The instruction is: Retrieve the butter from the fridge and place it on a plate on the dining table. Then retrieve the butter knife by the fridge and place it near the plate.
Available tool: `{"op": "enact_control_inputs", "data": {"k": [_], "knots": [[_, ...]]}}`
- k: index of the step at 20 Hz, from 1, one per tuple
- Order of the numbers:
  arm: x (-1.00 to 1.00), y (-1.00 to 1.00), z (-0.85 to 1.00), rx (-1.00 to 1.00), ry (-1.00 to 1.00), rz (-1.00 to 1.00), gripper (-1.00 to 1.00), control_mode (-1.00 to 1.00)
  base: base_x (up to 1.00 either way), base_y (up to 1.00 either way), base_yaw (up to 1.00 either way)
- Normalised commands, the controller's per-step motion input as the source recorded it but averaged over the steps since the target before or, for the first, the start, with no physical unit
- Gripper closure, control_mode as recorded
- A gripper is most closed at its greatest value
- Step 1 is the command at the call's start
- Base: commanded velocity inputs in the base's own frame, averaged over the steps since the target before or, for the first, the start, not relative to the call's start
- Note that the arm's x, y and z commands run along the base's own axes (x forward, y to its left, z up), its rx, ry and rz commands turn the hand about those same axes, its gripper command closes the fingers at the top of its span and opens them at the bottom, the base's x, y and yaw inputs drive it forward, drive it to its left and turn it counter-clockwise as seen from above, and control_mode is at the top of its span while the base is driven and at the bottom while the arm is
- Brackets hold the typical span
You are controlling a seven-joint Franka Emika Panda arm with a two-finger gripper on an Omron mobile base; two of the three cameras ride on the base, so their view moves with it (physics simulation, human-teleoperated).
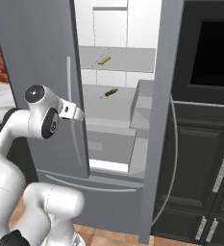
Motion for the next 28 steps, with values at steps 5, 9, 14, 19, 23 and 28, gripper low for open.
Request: {"op": "enact_control_inputs", "data": {"k": [5, 9, 14, 19, 23, 28], "knots": [[0.78, 0.20, -0.14, 0.02, -0.06, 0.00, -1.00, -1.00, 0.00, 0.00, 0.00], [0.46, 0.12, -0.21, 0.00, -0.03, 0.03, -1.00, -1.00, 0.00, 0.00, 0.00], [0.74, 0.19, -0.20, 0.00, 0.00, 0.06, -1.00, -1.00, 0.00, 0.00, 0.00], [0.68, 0.17, -0.31, 0.00, 0.00, 0.01, -1.00, -1.00, 0.00, 0.00, 0.00], [0.64, 0.03, -0.36, 0.00, 0.00, 0.00, 1.00, -1.00, 0.00, 0.00, 0.00], [0.16, 0.00, -0.12, 0.01, 0.02, 0.00, 1.00, -1.00, 0.00, 0.00, 0.00]]}}
